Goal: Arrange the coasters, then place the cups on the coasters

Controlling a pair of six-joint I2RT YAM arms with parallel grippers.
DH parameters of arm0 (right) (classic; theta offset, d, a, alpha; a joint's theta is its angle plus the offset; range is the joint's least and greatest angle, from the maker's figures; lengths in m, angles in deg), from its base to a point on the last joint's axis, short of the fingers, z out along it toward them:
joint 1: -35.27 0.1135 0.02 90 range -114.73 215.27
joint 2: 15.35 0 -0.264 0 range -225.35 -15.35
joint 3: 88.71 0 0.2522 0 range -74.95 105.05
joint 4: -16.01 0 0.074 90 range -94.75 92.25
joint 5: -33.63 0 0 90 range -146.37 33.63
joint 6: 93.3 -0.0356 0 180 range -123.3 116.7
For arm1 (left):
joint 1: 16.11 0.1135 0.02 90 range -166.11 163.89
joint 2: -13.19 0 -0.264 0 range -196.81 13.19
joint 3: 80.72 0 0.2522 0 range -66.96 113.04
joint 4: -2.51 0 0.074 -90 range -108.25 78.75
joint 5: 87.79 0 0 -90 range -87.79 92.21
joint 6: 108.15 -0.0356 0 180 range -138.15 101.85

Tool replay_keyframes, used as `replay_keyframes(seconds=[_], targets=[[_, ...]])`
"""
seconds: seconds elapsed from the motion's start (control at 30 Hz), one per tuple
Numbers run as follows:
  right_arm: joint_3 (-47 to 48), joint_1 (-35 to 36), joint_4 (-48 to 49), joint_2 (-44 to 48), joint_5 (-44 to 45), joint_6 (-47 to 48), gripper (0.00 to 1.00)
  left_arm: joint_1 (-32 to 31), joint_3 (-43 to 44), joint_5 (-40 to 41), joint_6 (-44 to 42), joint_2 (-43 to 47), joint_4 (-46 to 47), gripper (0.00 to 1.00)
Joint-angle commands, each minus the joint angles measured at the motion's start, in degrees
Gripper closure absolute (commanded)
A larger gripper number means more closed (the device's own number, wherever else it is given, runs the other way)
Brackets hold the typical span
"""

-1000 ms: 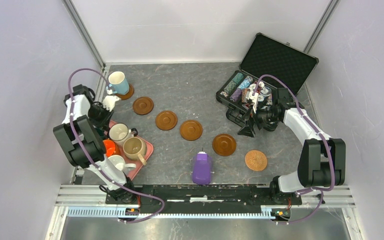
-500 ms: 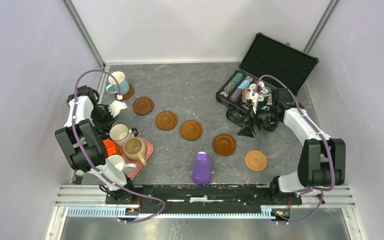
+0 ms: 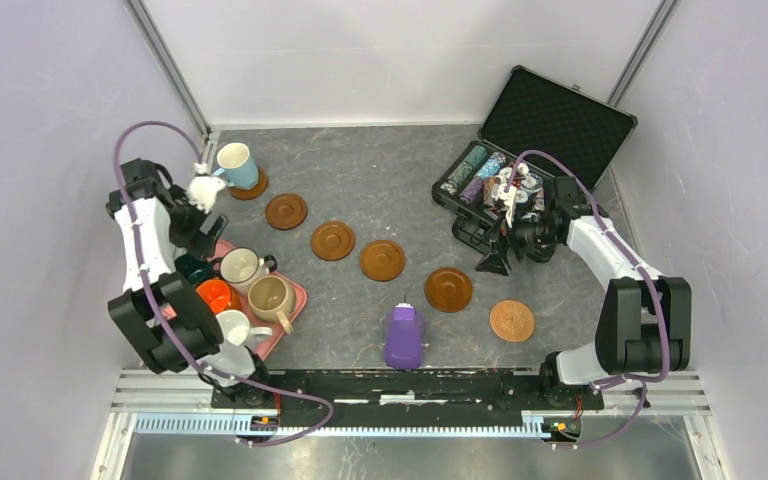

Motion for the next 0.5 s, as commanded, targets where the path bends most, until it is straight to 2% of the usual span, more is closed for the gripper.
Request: replay_keyframes(seconds=[0.0,0.13,0.3,0.47], targets=[[1.8,-0.2,-1.1,0.7,-1.5,0.8,0.02,3.5,4.7,-3.6,26.5,4.3,1.3,0.0],[2.6,-0.2,-1.7,-0.1,-2.1,0.5,0.02,3.7,-1.6,3.3,47.0,11.7,6.6,0.0],[3.1,-0.2,-1.5,-0.4,-2.7,-0.4,0.02,3.7,-9.3,12.6,60.0,16.7,9.2,0.0],[3.1,-0.3,-1.8,-0.6,-2.2,-0.4,0.02,4.7,-10.9,18.2,69.9,15.6,7.6,0.0]])
